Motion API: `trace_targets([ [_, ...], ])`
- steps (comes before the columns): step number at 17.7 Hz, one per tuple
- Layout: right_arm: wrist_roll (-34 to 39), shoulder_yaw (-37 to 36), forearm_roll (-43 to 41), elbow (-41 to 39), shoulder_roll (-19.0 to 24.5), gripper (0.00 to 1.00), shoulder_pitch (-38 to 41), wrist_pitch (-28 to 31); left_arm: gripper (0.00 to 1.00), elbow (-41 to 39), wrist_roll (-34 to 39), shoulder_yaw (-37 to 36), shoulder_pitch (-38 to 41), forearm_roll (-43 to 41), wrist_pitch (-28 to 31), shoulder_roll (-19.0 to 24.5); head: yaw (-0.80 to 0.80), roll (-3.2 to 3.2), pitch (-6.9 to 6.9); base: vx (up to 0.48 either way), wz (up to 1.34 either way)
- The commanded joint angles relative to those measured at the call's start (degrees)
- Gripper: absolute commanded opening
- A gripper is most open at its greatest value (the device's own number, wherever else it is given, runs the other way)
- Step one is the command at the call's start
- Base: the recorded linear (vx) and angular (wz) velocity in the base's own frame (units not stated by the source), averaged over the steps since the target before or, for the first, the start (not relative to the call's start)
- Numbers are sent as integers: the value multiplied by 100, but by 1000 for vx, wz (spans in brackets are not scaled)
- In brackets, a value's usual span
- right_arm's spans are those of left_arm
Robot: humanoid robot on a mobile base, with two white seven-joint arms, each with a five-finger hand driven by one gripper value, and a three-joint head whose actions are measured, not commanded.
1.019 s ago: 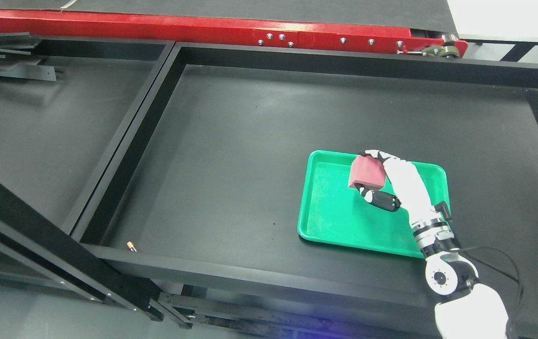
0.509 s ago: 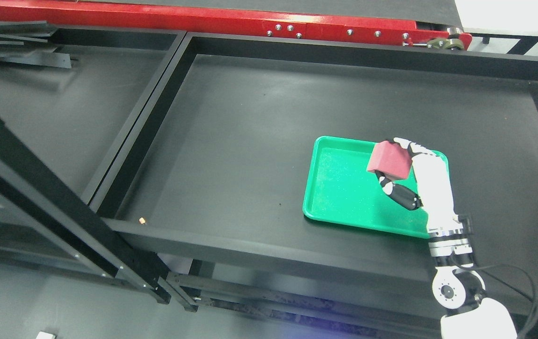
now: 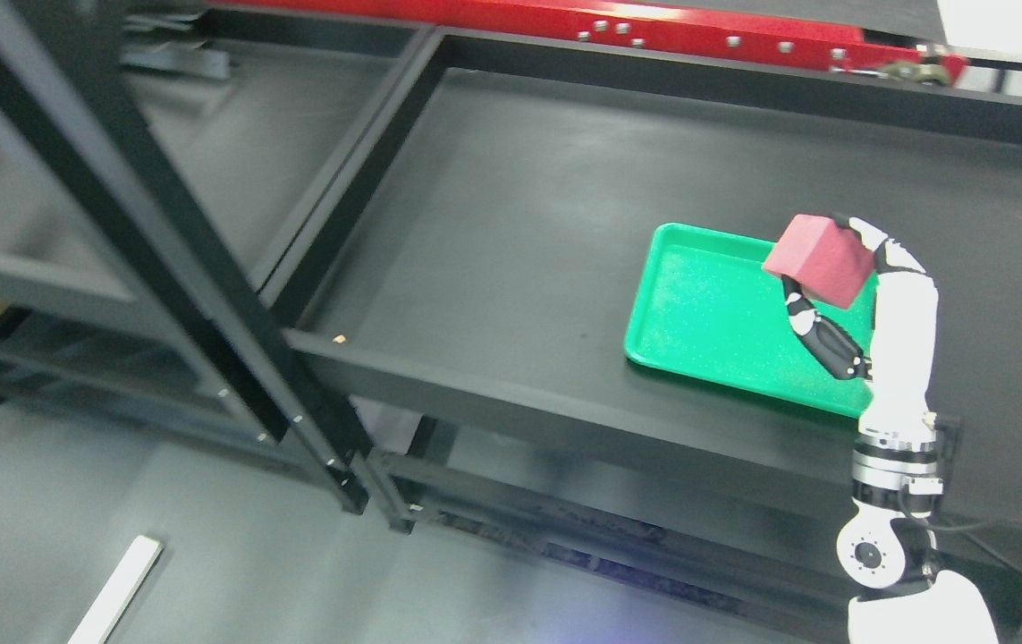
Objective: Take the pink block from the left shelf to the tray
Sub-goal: 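Raise the held pink block away from the green tray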
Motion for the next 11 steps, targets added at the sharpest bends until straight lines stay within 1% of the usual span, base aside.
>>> trace_targets([
  [1, -172, -94, -114, -363, -100, 8, 164, -16, 100, -100, -1, 0, 114, 0, -3, 99, 0, 0, 0, -135, 527],
  [6, -172, -76, -333, -372, -100, 8, 208, 19, 100, -100, -1, 0, 114, 0, -3, 99, 0, 0, 0, -123, 760],
  [11, -180, -59, -333, -372, -100, 8, 200, 11, 100, -100, -1, 0, 114, 0, -3, 99, 0, 0, 0, -112, 750],
])
